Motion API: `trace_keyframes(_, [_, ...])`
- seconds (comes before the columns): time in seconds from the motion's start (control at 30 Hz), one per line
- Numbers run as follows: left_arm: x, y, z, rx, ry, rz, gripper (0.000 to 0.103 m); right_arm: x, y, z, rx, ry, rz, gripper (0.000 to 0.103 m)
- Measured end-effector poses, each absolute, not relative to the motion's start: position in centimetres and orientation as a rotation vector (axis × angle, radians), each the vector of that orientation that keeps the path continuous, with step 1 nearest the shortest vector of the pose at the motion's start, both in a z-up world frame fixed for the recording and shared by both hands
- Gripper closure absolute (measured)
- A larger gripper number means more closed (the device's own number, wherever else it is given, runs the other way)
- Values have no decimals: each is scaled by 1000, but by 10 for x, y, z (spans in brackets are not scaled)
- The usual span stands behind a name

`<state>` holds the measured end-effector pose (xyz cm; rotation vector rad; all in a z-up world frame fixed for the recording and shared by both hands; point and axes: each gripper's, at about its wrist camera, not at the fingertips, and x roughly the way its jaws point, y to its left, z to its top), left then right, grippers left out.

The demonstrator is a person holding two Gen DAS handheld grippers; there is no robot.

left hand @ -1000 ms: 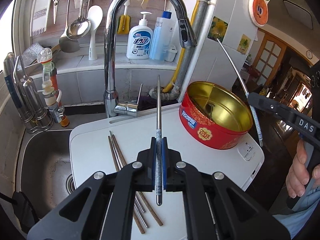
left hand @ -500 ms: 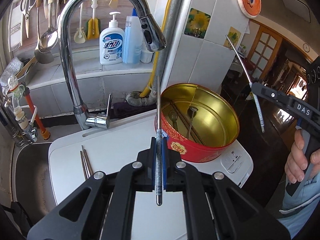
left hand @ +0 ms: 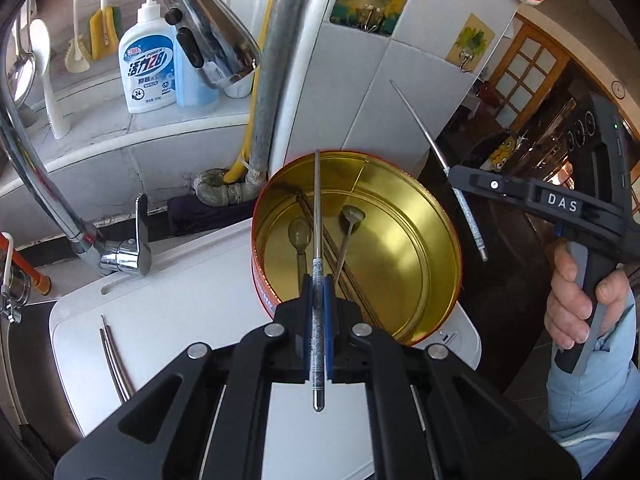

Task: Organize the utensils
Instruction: 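Carry the steel chopstick with the left tool while the right tool carries its chopstick over the tin, then open the left tool to drop its chopstick while the right tool drops its chopstick into the tin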

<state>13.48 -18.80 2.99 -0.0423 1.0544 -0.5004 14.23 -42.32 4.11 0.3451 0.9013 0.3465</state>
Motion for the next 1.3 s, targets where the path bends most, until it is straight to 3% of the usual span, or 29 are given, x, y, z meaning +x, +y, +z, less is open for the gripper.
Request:
trace_keyframes(0.43, [193,-269,-63,145,1281,-464,98,191,-428,-62,265,1290,227,97])
trace_keyframes(0.93, [192,-282,-82,284,1265,-442,96,199,-425,-70,281,1299,222,96])
trace_keyframes(1.0, [190,-284,-82,307,1265,-434,79,197,-423,-62,266,1269,223,81])
trace_keyframes(1.03, [188,-284,-81,310,1264,-427,50,195,-422,-58,251,1253,215,57])
trace_keyframes(1.07, [188,-283,-80,308,1250,-423,37,194,-421,-53,239,1234,207,38])
trace_keyframes(1.3, [185,-283,-76,317,1234,-432,37,190,-414,-48,223,1212,218,35])
